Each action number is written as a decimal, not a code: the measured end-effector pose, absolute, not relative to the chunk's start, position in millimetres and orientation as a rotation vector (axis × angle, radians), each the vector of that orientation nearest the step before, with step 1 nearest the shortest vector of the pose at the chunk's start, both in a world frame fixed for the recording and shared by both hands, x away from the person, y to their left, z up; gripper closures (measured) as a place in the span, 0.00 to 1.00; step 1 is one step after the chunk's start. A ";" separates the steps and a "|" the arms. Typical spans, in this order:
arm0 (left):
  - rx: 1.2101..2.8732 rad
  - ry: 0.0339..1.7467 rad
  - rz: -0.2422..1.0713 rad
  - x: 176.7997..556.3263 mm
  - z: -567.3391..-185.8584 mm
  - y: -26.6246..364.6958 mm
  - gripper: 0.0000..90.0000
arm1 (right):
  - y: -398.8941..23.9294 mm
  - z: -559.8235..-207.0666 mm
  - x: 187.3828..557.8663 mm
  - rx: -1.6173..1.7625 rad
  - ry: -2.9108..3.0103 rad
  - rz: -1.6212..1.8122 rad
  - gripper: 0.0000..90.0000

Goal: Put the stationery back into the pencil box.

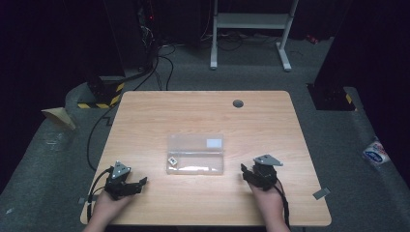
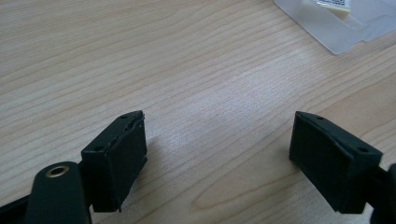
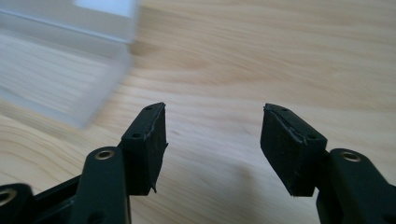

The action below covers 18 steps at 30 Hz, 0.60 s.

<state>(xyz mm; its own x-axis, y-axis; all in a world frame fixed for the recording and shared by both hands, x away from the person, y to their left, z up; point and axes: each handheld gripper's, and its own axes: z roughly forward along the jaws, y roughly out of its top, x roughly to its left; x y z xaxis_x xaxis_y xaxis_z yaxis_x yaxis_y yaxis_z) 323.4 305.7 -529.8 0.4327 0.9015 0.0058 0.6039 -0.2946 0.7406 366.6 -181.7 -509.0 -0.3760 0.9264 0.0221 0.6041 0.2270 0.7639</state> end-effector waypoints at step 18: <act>2.012 1.278 0.573 321.9 -529.6 306.1 0.21 | -217.9 -523.9 358.7 1.456 2.052 0.868 0.33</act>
